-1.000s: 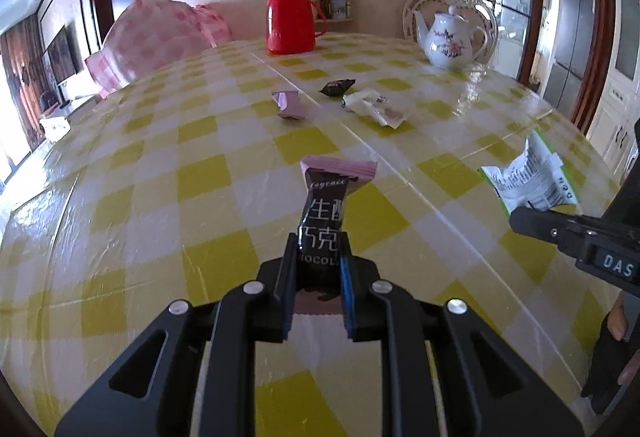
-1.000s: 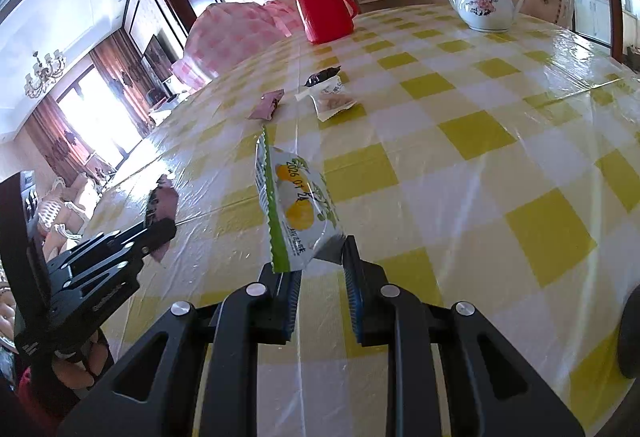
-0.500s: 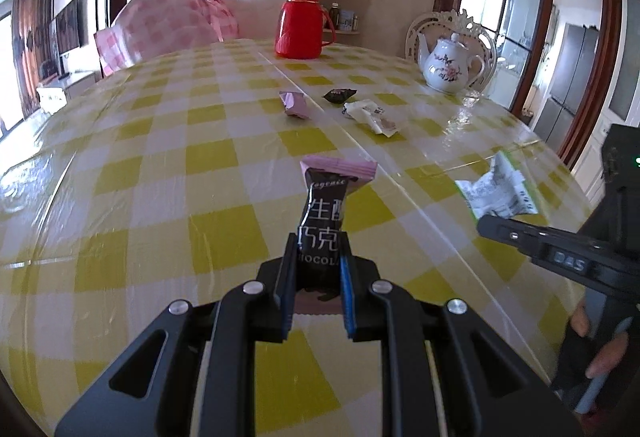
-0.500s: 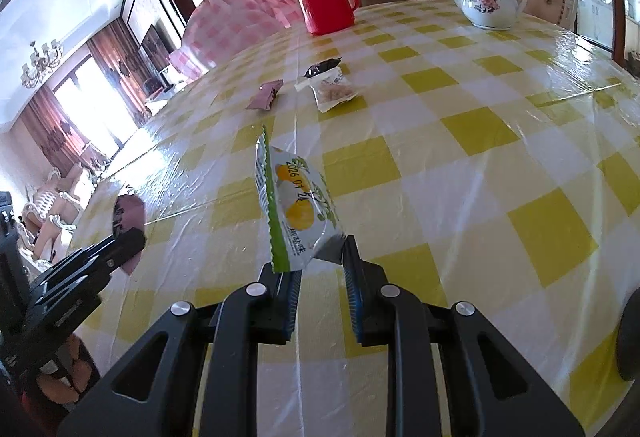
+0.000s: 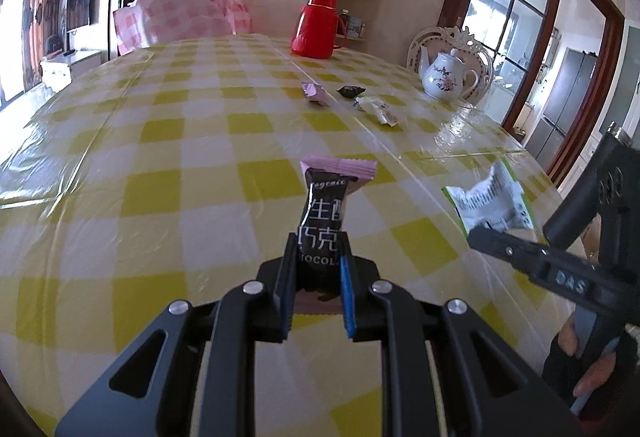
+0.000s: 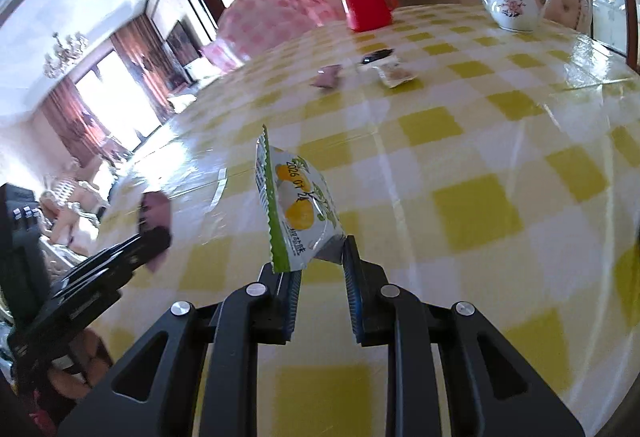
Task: Organize snacks
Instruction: 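Carry both held snacks off the table over the purple-rimmed box, then open both grippers to drop the chocolate bar and packet into the box, then move both open grippers back over the table toward the remaining snacks, then grasp the white nut-filled packet with the right gripper, then grasp the small white cylindrical candy with the left gripper while the right holds its packet, then carry both held snacks off the table over the purple-rimmed box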
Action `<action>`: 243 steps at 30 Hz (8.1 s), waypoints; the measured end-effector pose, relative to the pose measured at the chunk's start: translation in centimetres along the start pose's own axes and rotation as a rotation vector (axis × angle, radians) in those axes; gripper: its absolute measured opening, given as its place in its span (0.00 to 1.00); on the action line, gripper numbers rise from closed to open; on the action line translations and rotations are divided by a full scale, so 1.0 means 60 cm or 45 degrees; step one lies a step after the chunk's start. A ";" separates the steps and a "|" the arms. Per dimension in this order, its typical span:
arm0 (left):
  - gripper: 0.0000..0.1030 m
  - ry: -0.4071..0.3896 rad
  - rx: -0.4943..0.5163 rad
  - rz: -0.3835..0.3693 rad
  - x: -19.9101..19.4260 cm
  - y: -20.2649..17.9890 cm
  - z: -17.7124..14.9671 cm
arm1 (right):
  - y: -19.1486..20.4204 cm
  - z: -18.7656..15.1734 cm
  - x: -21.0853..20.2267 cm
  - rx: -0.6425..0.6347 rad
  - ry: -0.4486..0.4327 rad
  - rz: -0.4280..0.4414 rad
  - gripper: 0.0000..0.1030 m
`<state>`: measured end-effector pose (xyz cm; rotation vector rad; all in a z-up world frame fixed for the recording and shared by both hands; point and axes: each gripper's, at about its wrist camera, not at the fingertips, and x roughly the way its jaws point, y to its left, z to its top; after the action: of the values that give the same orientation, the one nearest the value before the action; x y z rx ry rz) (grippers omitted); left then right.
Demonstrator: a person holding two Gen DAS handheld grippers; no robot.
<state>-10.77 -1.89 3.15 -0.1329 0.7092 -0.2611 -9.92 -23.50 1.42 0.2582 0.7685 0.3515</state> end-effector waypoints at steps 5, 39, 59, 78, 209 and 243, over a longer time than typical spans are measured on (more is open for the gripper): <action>0.18 0.023 -0.017 -0.013 -0.033 0.022 -0.019 | 0.048 -0.035 -0.023 -0.054 -0.006 0.043 0.21; 0.18 -0.103 -0.202 0.403 -0.345 0.350 -0.110 | 0.364 -0.166 0.011 -0.545 0.198 0.306 0.21; 0.53 0.262 -0.087 0.753 -0.358 0.456 -0.164 | 0.648 -0.298 0.022 -1.111 0.349 0.735 0.27; 0.98 0.110 -0.593 0.257 -0.283 0.354 -0.082 | 0.249 -0.067 0.025 -0.210 0.057 0.172 0.80; 0.34 -0.028 -0.096 -0.148 0.038 0.016 0.029 | 0.009 -0.015 -0.003 0.049 -0.021 0.028 0.41; 0.35 -0.017 0.050 0.200 -0.146 0.116 -0.093 | 0.218 -0.105 0.015 -0.258 0.138 0.240 0.41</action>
<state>-19.48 7.07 3.01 -0.0412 0.6970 -0.1233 -16.63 -10.58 1.10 0.1216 0.8104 0.6216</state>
